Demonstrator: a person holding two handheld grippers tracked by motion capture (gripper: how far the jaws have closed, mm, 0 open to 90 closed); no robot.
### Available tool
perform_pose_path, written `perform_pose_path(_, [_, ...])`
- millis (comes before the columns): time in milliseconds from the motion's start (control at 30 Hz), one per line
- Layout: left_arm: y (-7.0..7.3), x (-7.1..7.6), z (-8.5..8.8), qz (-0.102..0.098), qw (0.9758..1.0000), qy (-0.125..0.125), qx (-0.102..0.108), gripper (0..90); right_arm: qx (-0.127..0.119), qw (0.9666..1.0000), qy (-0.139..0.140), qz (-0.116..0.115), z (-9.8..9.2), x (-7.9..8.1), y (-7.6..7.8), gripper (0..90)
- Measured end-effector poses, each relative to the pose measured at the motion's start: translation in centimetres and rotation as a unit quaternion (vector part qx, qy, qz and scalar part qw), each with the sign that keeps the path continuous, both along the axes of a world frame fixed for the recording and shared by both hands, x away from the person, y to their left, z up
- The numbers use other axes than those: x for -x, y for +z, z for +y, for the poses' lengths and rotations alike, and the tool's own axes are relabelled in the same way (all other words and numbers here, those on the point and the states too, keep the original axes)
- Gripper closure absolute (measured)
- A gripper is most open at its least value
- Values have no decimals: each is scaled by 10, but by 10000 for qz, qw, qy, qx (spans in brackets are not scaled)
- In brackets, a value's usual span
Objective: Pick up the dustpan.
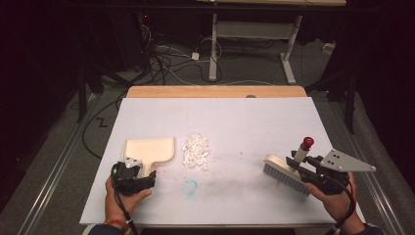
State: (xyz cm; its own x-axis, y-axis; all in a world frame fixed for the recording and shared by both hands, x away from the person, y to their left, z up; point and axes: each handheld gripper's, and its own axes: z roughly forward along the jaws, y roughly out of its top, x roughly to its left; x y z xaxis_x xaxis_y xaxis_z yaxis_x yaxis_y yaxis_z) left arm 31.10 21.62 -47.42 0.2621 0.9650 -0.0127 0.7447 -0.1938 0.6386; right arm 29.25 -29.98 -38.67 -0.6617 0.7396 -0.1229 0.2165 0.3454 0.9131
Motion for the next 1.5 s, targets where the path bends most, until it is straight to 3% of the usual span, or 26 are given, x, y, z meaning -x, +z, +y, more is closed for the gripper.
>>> perform_pose_path(33, [-5,-10,0,104,9999,63,27,311,13,10000,7,4,1,0,0,711])
perform_pose_path(167, [-6,-20,5,109,9999,22,114,367,35,10000,12,16,1,-1,-2,711])
perform_pose_path(400, [-5,-36,9,111,9999,-35,34,619,4,10000,-23,49,0,0,-3,711])
perform_pose_path(633, [-4,-44,14,86,9998,-130,97,634,-6,10000,14,65,1,-1,-4,711])
perform_pose_path(800, [1,-50,21,80,9996,-259,32,636,27,10000,45,53,2,0,-4,711])
perform_pose_path(933, [20,-44,31,-98,9993,-335,-93,637,2,10000,32,57,1,-1,-4,711])
perform_pose_path(1033, [27,-40,35,-95,9988,-447,-171,637,-8,10000,8,62,0,0,-4,711])
perform_pose_path(1100, [39,-26,35,-184,9963,-689,-489,638,-21,10000,-26,63,-2,0,-4,711])
perform_pose_path(1167, [42,-22,35,-178,9955,-756,-547,638,-37,10000,-33,59,-2,0,-5,711])
perform_pose_path(1200, [48,-14,35,-91,9942,-915,-552,638,-47,10000,-41,57,-2,0,-5,711])
perform_pose_path(1300, [50,-5,33,14,9930,-1047,-545,637,-61,9999,-58,69,-2,-1,-5,711])
perform_pose_path(1333, [49,3,30,175,9904,-1267,-521,637,-62,9999,-50,73,-2,-1,-5,711])
perform_pose_path(1400, [47,12,27,354,9878,-1408,-554,637,-50,10000,-41,64,-2,-1,-5,711])
perform_pose_path(1500, [46,20,24,416,9855,-1532,-596,637,-57,9999,-48,77,-2,-1,-5,711])
